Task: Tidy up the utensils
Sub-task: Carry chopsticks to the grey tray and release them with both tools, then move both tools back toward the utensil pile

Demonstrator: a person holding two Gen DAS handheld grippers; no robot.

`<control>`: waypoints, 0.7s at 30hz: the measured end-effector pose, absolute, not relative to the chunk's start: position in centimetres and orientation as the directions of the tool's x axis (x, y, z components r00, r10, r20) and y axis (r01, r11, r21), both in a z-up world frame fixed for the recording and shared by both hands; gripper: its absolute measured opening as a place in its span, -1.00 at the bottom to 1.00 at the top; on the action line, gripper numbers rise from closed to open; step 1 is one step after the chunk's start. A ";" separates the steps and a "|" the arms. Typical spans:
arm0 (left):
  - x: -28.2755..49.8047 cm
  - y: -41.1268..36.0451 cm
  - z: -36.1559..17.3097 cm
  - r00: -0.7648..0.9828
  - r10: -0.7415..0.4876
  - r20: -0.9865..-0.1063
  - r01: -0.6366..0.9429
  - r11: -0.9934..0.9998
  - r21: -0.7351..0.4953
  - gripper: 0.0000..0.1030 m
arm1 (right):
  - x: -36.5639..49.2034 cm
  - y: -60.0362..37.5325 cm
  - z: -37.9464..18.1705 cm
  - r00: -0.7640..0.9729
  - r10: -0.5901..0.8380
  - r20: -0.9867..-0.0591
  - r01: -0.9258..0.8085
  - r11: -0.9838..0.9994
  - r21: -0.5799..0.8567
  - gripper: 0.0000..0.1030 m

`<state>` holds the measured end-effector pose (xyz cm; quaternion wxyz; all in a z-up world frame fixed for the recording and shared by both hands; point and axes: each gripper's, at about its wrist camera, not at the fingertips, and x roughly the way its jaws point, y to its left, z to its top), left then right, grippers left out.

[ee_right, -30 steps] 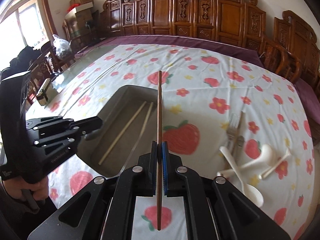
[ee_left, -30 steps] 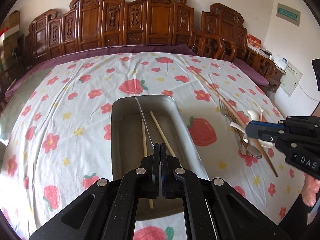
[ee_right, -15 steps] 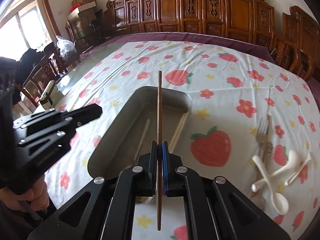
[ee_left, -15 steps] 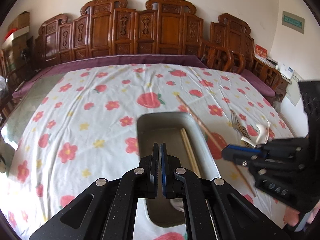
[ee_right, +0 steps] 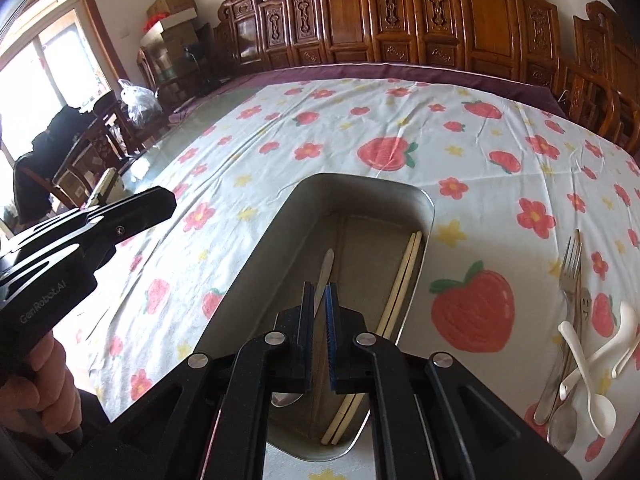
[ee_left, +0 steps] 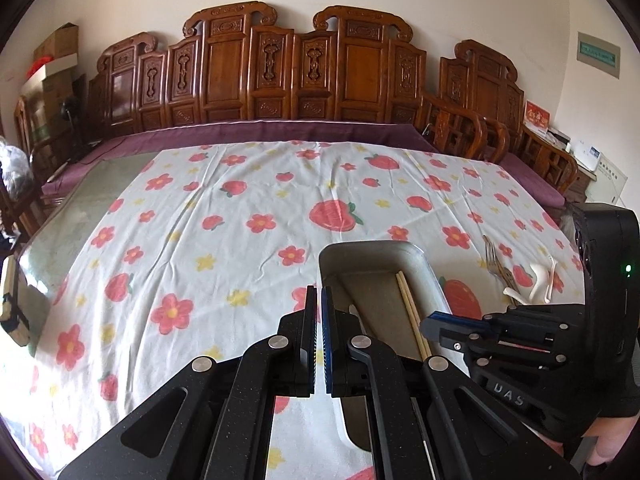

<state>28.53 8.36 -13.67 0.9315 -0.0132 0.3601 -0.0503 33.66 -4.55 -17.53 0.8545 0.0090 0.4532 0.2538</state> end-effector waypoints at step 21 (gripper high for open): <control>26.6 2.4 -13.5 0.725 -0.206 -0.658 0.230 0.972 -0.051 -0.74 | 29.3 -17.9 -13.9 0.604 0.287 -0.743 -0.287 0.949 0.133 -0.86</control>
